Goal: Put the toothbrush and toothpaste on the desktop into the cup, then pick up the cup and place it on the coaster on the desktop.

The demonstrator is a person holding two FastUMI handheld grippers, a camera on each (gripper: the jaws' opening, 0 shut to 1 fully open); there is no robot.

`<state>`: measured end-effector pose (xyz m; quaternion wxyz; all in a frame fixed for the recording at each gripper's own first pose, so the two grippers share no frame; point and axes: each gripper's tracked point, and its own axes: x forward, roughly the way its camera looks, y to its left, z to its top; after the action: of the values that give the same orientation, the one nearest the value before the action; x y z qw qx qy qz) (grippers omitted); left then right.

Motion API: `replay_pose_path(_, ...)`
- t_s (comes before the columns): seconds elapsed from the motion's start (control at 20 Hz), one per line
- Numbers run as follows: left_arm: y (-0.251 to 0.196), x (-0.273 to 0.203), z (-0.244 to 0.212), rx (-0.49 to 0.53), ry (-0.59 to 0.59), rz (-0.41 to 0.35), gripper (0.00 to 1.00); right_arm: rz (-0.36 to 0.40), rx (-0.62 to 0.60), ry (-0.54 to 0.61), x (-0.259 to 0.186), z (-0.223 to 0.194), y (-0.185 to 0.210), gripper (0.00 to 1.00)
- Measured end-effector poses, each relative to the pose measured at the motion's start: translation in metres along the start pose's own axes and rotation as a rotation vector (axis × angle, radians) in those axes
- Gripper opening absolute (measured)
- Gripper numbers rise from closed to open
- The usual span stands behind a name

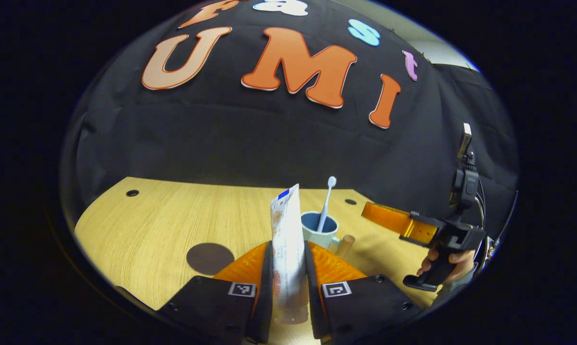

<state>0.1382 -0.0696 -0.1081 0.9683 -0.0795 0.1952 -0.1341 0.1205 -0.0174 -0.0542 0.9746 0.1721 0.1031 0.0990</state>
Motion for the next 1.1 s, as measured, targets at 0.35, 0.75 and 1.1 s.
replay_pose_path(0.35, -0.025, 0.053, 0.031, 0.0, -0.128, -0.058, 0.36, -0.007, 0.051, -0.03, -0.034, 0.005, -0.032, 0.53)
replay_pose_path(0.75, -0.034, 0.101, 0.058, -0.008, -0.241, -0.052, 0.36, -0.095, -0.001, 0.044, -0.07, -0.023, -0.093, 0.53)
replay_pose_path(1.1, -0.046, 0.133, 0.069, -0.042, -0.318, -0.082, 0.36, -0.06, -0.094, 0.116, -0.084, -0.045, -0.09, 0.69)
